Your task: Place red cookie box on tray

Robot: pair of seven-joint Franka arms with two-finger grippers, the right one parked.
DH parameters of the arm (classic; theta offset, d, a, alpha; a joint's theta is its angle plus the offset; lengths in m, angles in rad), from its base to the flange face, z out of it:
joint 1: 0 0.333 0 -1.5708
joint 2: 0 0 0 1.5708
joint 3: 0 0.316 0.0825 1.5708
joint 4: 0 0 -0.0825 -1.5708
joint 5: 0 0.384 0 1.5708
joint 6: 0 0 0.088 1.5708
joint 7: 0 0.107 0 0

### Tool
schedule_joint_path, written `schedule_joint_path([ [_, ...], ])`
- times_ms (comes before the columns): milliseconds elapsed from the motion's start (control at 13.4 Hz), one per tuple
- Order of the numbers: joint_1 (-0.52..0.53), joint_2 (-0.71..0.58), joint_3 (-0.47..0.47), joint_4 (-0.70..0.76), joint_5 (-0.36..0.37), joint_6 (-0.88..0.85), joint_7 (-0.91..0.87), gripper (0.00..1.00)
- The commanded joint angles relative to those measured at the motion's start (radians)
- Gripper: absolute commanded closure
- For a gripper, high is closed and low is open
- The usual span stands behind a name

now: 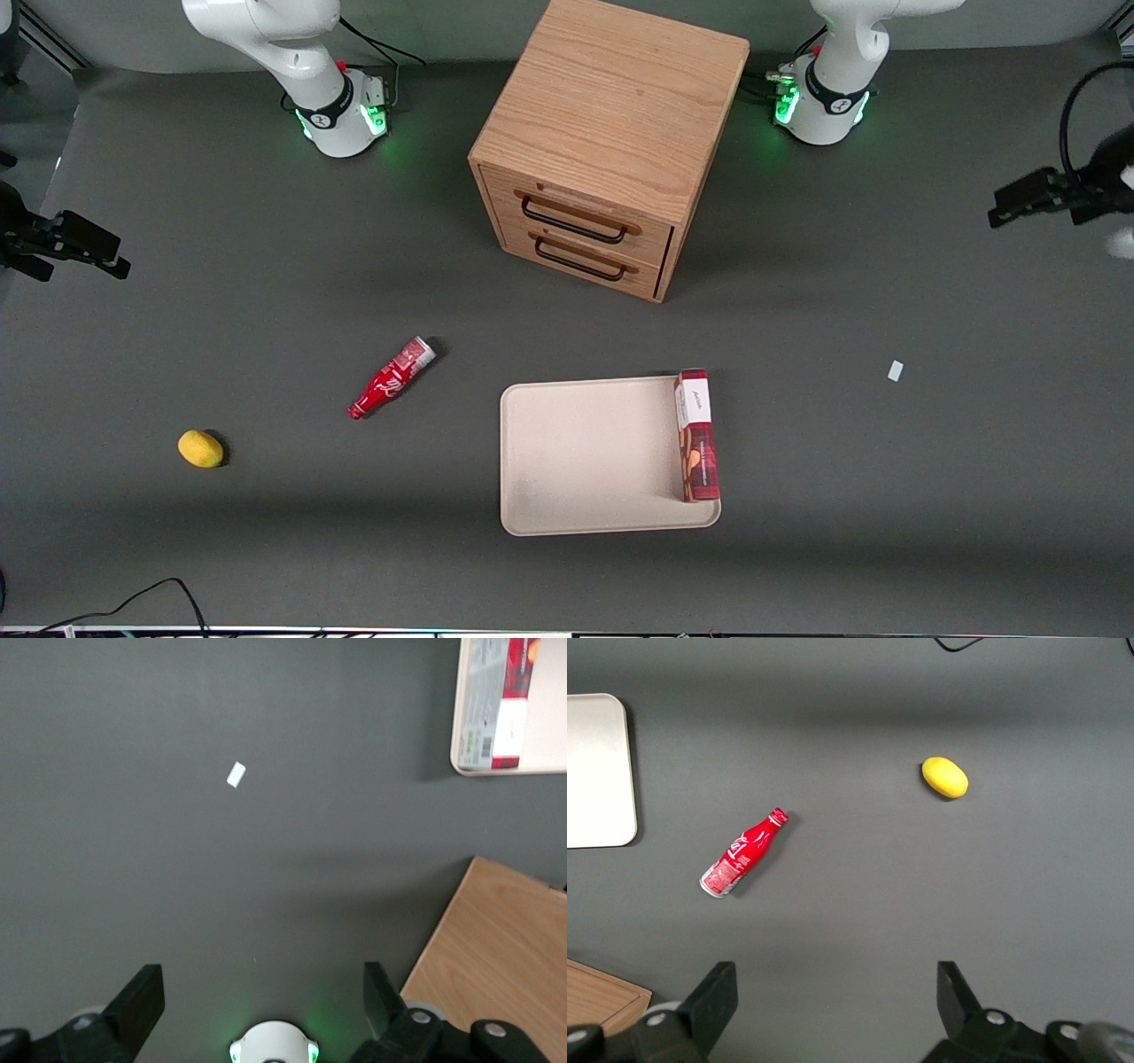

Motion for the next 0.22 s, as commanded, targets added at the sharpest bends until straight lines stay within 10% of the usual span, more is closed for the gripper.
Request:
schedule_joint_path([
  [0, -0.048, -0.03, 0.051, -0.037, 0.003, -0.001, 0.014, 0.0],
  [150, -0.049, -0.003, 0.051, -0.004, 0.005, -0.011, 0.022, 0.0],
])
